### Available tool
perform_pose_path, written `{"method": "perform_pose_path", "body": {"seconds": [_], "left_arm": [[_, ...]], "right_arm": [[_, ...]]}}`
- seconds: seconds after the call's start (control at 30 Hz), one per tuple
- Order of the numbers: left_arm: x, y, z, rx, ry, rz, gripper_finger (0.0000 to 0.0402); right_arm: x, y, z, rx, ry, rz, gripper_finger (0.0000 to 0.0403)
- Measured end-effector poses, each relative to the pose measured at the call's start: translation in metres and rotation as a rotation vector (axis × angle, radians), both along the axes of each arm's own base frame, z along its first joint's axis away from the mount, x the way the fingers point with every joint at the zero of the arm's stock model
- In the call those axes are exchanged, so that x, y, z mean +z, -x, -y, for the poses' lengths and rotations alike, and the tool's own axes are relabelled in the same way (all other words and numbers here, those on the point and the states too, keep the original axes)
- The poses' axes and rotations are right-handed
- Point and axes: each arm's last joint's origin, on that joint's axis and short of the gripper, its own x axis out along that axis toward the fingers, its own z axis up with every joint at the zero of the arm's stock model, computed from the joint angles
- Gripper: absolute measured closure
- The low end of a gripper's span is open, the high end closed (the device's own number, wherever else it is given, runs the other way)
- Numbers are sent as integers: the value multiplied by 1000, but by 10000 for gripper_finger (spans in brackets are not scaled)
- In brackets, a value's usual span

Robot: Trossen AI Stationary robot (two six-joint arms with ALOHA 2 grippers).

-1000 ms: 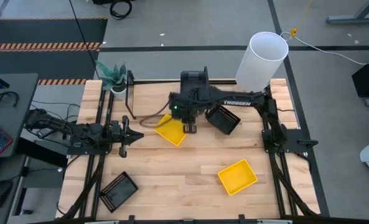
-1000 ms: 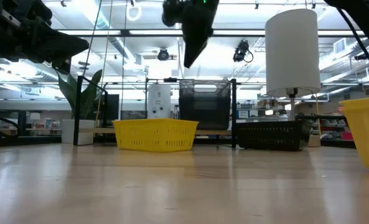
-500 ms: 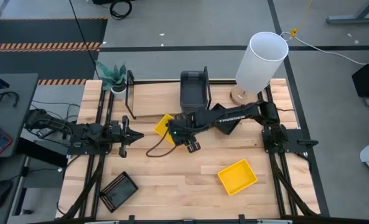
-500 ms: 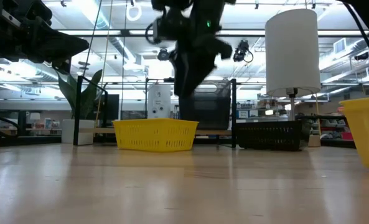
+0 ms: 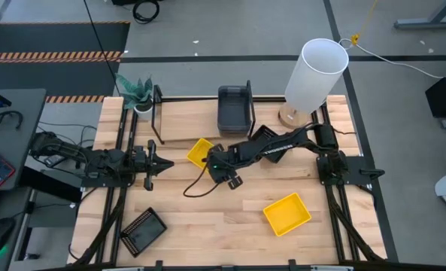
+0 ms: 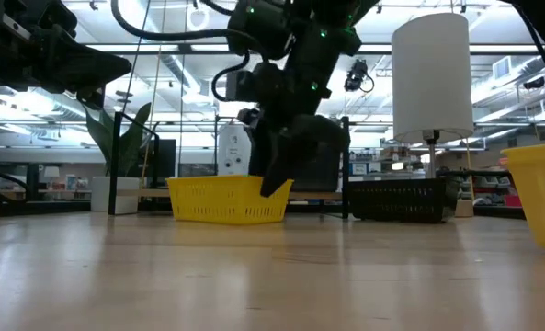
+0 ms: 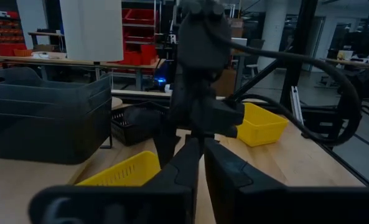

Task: Stack baskets on shelf by color
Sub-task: Stack the top yellow bin on top of the yellow bins

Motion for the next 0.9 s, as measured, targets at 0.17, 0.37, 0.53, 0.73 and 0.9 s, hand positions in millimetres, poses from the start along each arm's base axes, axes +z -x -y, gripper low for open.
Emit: {"method": "perform_pose_path", "body": {"seconds": [0.17, 0.37, 0.53, 0.73, 0.9], "left_arm": [[0, 0, 0, 0, 0, 0, 372], [0, 0, 0, 0, 0, 0, 363], [0, 0, 0, 0, 0, 0, 366], [0, 0, 0, 0, 0, 0, 374], [0, 0, 0, 0, 0, 0, 367]], "right_arm": [[-9, 3, 2, -5, -1, 2, 280], [-15, 6, 2, -6, -1, -8, 364], [-15, 6, -2, 3, -1, -9, 391], [-1, 1, -31, -26, -103, 28, 397], [27, -1, -64, -118, -187, 19, 396]]}}
